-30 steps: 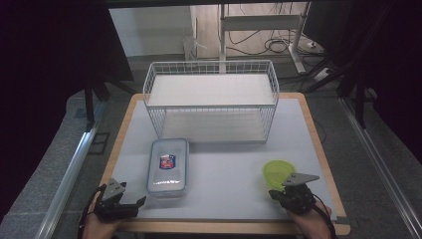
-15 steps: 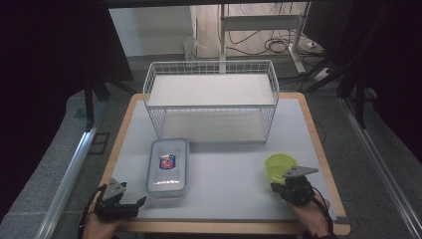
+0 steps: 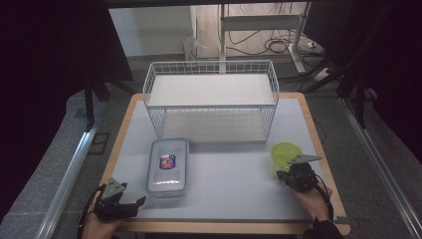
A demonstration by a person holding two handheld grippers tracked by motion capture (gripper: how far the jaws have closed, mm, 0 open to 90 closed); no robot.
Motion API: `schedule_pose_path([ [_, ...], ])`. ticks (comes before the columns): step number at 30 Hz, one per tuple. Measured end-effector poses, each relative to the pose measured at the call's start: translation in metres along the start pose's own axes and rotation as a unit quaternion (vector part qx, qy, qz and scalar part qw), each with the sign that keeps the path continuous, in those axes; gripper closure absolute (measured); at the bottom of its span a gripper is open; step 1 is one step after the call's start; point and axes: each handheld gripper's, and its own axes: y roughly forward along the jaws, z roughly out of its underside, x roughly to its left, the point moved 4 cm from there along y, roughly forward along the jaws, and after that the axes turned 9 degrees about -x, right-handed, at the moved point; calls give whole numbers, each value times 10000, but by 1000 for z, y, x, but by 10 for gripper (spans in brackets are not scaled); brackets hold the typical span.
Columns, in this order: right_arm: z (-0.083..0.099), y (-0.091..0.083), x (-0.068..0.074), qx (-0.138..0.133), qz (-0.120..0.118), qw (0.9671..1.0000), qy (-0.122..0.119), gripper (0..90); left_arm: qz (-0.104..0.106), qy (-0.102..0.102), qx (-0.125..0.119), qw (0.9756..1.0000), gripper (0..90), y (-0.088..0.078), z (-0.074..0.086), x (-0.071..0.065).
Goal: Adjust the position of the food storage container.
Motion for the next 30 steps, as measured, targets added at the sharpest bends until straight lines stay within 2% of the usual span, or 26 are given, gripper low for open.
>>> schedule_pose_path([
  [4, -1, 1, -4, 15, 22, 10000, 30, 893, 6, -20, -92, 10000, 219, -1, -2, 2],
  [6, -2, -1, 1, 24, -35, 10000, -44, 893, 205, -206, -155, 9995, 330, 2, -5, 5],
  [8, -3, -3, 8, 8, -114, 9999, -122, 890, 289, -270, -157, 9991, 476, 4, -6, 6],
  [9, -3, -3, 8, 8, -114, 9999, -122, 890, 381, -311, -165, 9987, 476, 6, -7, 7],
  [10, -3, -4, 12, 23, -153, 9997, -172, 887, 500, -337, -186, 9980, 562, 8, -9, 6],
  [11, -3, -4, 18, 12, -191, 9995, -260, 879, 717, -405, -211, 9964, 684, 12, -13, 4],
  [12, -3, -4, 18, 12, -191, 9995, -260, 879, 717, -405, -211, 9964, 736, 12, -13, 4],
  [13, -3, -5, 21, 3, -206, 9994, -292, 878, 850, -409, -204, 9953, 736, 15, -14, 2],
  [14, -3, -6, 23, -23, -219, 9993, -310, 875, 899, -373, -158, 9951, 781, 17, -15, 0],
  [16, -5, -8, 26, -81, -259, 9991, -333, 872, 919, -270, -41, 9954, 853, 22, -16, -5],
  [19, -5, -10, 30, -148, -329, 9990, -263, 863, 1204, -236, -50, 9924, 888, 26, -19, -11],
  [20, -5, -11, 31, -149, -363, 9989, -252, 861, 1274, -112, -18, 9918, 897, 28, -21, -17],
  [22, -6, -12, 33, -184, -369, 9988, -250, 860, 1398, 7, 15, 9902, 897, 32, -24, -27],
  [23, -7, -13, 35, -223, -394, 9986, -265, 860, 1522, 104, 31, 9883, 897, 37, -28, -37],
  [24, -7, -13, 35, -223, -394, 9986, -265, 860, 1522, 104, 31, 9883, 897, 37, -28, -37],
  [26, -8, -14, 38, -255, -407, 9984, -305, 860, 1729, 150, 26, 9848, 897, 44, -33, -51],
  [30, -8, -13, 42, -266, -441, 9981, -352, 857, 1965, 266, 46, 9801, 886, 55, -42, -73],
])
